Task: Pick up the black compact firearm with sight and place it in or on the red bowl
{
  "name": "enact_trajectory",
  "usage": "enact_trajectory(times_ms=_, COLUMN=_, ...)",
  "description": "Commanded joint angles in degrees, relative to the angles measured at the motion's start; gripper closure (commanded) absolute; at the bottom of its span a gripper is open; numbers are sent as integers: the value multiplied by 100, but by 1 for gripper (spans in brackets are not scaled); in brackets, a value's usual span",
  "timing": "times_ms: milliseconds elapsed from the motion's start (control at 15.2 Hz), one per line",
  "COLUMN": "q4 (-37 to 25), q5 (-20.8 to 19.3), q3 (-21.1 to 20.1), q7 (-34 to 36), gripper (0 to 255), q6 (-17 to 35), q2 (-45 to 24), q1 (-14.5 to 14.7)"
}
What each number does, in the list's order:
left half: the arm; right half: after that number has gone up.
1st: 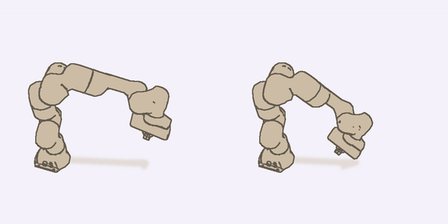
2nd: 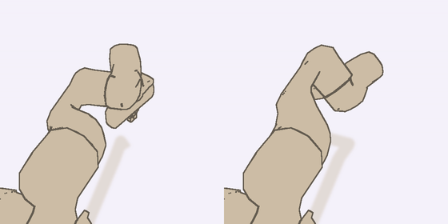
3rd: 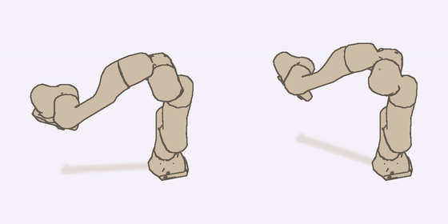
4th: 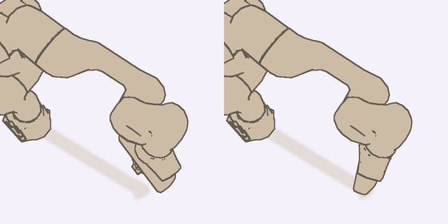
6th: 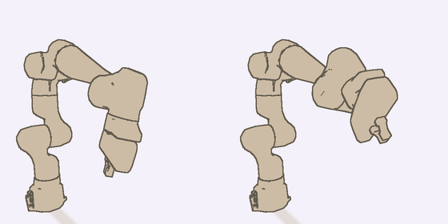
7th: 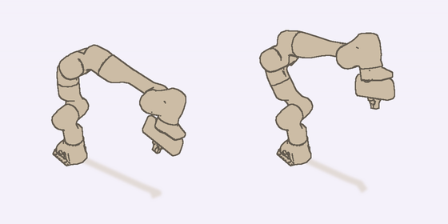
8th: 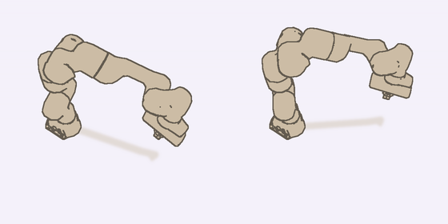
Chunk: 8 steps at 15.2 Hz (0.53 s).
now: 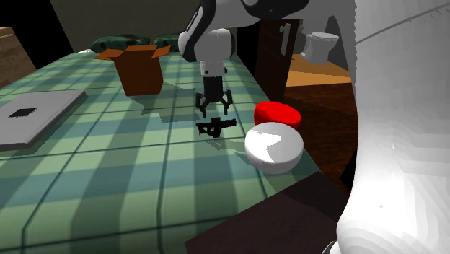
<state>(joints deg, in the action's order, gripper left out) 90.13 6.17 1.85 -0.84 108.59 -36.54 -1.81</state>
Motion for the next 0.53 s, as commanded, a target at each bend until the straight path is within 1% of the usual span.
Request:
enact_trajectory(times_ms=0, q4=3, q5=0, q3=0, q7=0, gripper=0, q6=3, q2=1, q1=0)
enact_trajectory(times_ms=132, q4=2, q5=0, q3=0, q7=0, gripper=0, q6=2, q2=0, q1=0)
enact_trajectory(times_ms=198, q4=2, q5=0, q3=0, q7=0, gripper=255, q6=2, q2=0, q1=0)
enact_trajectory(times_ms=462, q4=0, q5=0, q3=0, q7=1, gripper=255, q6=1, q2=0, q1=0)
